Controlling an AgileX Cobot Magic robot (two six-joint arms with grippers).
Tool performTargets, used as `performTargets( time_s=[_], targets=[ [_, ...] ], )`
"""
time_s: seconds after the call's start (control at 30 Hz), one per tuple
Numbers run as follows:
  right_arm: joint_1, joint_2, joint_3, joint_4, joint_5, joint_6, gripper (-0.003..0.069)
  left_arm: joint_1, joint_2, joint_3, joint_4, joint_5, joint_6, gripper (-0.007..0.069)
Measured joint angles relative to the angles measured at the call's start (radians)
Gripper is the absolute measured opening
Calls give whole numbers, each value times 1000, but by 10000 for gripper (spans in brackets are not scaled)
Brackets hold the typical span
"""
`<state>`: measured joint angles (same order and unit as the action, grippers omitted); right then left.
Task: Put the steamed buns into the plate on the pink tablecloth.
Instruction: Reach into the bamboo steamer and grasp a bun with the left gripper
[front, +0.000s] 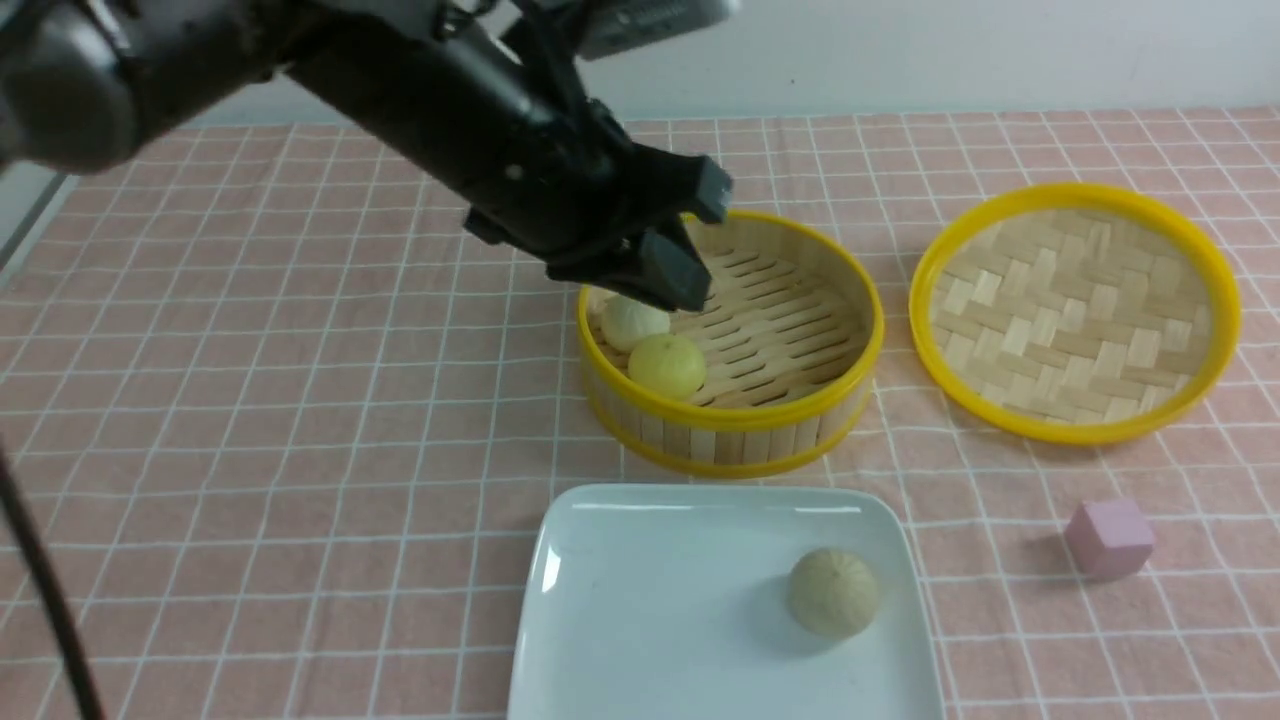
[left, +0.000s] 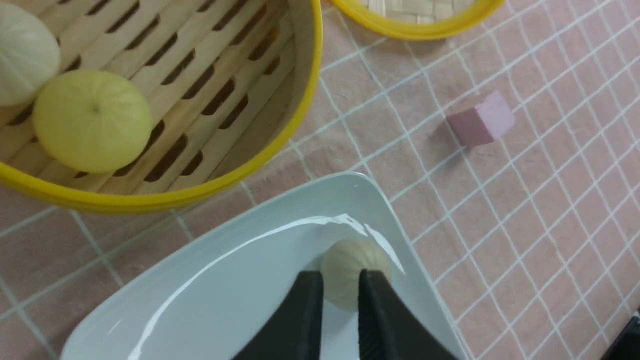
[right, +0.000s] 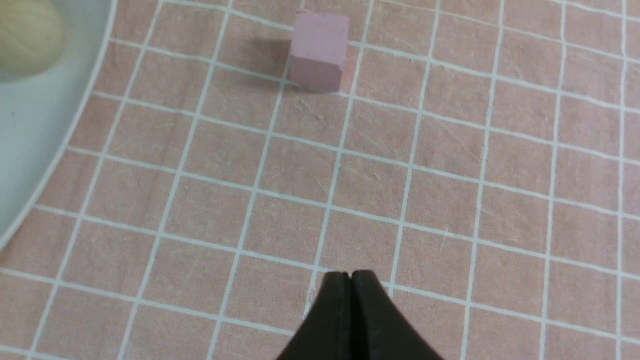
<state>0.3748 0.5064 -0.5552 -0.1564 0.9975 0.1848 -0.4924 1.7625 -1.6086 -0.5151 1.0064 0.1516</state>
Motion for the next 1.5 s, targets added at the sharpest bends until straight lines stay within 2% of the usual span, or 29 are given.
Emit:
performTargets(
  time_s=[0.03, 0.07, 0.1, 0.27, 0.3, 0.4, 0.47, 0.67, 1.03, 1.3, 1.47, 1.5],
  targets=[
    [0, 0, 0, 1, -2, 0, -15, -6, 6, -7, 6, 1, -13, 159],
    [0, 0, 2, 2, -15, 0, -14, -25, 54, -38, 72, 5, -70, 209],
    [0, 0, 2, 2, -16, 0, -14, -27, 54, -43, 72, 5, -78, 209],
    [0, 0, 2, 3, -35, 0, -11, -38, 185, -190, 317, 3, -302, 332],
    [0, 0, 2, 3, -36, 0, -11, -38, 190, -190, 325, 3, -310, 335],
    [0, 0, 4, 3, -38, 0, -8, -38, 264, -287, 448, 7, -429, 361],
    [0, 0, 4, 3, -38, 0, -8, -38, 296, -327, 475, 19, -462, 363],
    [0, 0, 8, 3, -40, 0, -8, -38, 354, -380, 503, 4, -482, 363],
    [0, 0, 8, 9, -40, 0, -3, -38, 451, -383, 604, -157, -483, 363],
    [0, 0, 8, 17, -47, 0, -3, -38, 498, -383, 649, -174, -483, 347],
    [0, 0, 8, 22, -71, 0, 0, -38, 506, -384, 645, -179, -483, 244],
    [0, 0, 8, 22, -76, 1, 0, -38, 506, -386, 632, -171, -483, 176]
  ],
)
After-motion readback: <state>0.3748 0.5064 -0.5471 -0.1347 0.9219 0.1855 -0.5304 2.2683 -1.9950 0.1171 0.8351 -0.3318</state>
